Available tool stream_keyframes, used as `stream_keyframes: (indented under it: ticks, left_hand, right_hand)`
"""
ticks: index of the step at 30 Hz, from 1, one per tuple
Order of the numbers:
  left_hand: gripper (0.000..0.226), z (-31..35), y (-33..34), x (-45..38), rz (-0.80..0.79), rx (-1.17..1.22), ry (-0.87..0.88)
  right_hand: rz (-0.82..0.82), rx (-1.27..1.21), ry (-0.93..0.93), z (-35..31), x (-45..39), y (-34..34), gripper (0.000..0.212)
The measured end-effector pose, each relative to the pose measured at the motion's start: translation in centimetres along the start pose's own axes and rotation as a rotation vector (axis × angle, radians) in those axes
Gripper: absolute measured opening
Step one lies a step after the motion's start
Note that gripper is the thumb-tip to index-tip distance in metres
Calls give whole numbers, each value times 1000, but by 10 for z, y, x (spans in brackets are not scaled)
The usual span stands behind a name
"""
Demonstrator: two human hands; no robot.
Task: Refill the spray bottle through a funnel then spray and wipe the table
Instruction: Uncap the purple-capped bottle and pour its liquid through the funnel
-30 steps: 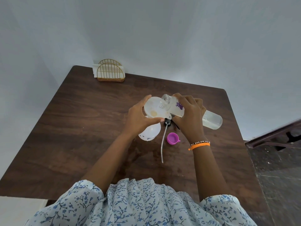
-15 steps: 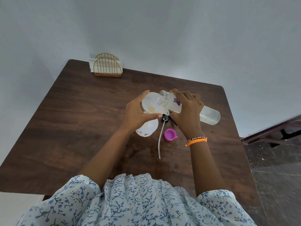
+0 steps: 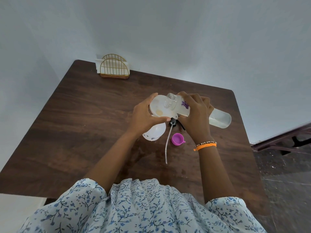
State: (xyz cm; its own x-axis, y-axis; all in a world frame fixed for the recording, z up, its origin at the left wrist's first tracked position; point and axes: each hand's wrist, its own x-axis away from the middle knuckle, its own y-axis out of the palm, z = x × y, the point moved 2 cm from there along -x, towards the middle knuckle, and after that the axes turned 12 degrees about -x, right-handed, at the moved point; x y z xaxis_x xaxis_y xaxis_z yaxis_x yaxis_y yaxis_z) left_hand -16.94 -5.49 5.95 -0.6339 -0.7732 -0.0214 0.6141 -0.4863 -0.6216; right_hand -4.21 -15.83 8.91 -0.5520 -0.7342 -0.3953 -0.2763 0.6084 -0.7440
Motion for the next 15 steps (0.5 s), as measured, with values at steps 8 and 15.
stream_keyframes:
  ticks: [8,15]
  left_hand:
    - [86,1,-1,0,-2,-7,4]
    - [85,3,-1,2,-4,-3,9]
  right_hand:
    - [-6,24,-1,-1,-2,1,63]
    - [-11,19,9,-3,-2,-1,62]
